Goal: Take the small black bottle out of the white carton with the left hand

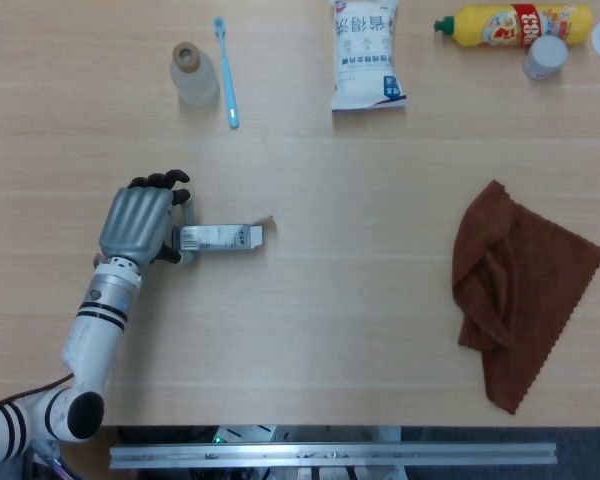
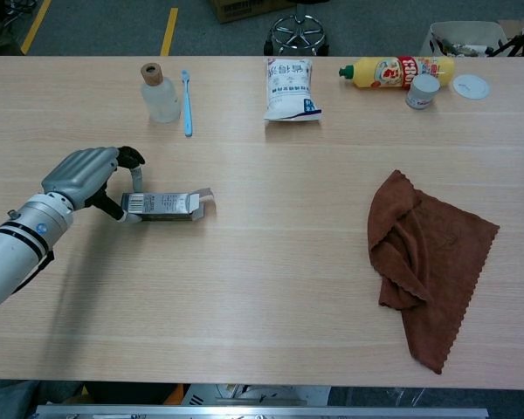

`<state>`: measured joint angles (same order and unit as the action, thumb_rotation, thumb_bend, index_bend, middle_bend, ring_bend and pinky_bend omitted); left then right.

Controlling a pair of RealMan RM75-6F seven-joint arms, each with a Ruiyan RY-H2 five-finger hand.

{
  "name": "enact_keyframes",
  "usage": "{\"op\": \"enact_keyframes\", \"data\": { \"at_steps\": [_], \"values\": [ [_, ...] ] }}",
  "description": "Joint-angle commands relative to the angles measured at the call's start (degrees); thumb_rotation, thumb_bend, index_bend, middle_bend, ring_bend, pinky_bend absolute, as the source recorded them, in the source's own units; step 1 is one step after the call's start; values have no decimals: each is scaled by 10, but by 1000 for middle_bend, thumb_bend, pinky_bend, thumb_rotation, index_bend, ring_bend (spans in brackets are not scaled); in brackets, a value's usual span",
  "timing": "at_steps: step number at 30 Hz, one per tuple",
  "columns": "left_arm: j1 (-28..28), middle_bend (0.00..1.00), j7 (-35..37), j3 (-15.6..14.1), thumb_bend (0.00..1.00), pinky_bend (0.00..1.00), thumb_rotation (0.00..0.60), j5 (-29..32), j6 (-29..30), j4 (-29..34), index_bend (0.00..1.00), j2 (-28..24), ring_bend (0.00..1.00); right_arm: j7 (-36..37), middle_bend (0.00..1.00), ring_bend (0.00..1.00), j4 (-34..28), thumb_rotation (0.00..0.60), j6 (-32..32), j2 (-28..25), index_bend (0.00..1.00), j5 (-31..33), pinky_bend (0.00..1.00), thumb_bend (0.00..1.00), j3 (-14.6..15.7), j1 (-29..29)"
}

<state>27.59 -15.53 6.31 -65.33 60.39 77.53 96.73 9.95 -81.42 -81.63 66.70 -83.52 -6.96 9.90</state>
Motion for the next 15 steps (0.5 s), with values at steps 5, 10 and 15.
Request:
{"op": "enact_keyframes", "data": {
  "at_steps": [5,10,15],
  "values": [
    [-2,243,-14,-6,76,273,600,-14,13,20,623,-14,250,-2,150,109,-2,600,-1,-1,215,-1,175,120,0,0],
    [-4,243,-36,-11,76,273,600,-28,28,43,623,-34,250,-3,150,109,-4,600,-1,-1,215,-2,176,120,-1,0],
    [-5,244,-70,-15,76,273,600,-34,40,70,624,-59,250,-4,150,109,-4,600,0,0,215,-2,176,120,-1,1]
  ]
}}
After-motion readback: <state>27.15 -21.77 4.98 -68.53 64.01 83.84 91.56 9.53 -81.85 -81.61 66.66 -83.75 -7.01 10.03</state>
